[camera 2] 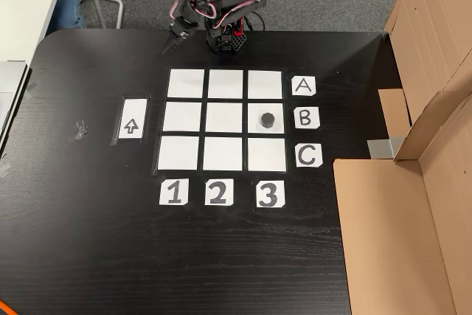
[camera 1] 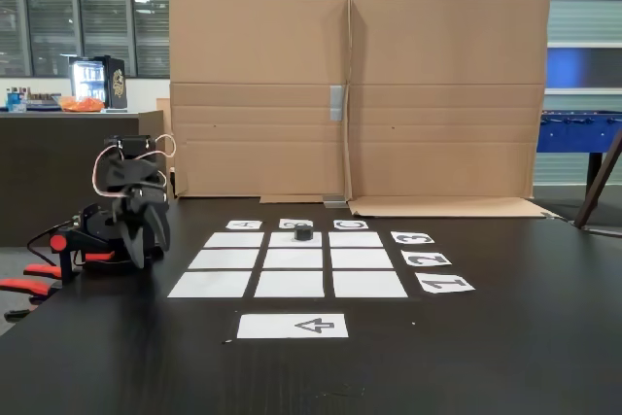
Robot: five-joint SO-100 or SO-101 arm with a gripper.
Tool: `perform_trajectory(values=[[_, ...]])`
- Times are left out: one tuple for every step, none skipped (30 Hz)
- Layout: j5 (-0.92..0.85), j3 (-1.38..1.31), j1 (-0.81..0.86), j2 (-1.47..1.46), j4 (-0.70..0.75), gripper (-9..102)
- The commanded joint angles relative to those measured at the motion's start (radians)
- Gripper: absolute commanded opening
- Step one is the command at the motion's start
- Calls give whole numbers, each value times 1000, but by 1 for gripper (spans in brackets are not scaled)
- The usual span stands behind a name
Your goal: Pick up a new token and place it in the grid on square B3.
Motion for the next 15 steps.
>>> perform_trajectory(values=[[-5,11,-12,95,52,30],[-5,9,-11,94,52,30],[-5,9,-11,94,54,30],[-5,11,-9,94,55,30],[-3,11,-8,94,57,30],[-3,12,-8,94,58,30],[-2,14,-8,94,58,30],[-2,15,-8,94,58,29],[11,18,-8,95,57,29],[51,25,-8,95,44,29],[66,28,-8,95,38,29],[84,32,-8,95,35,28],[101,32,-8,95,34,27],[104,32,-8,95,31,26],[103,32,-9,95,31,23]])
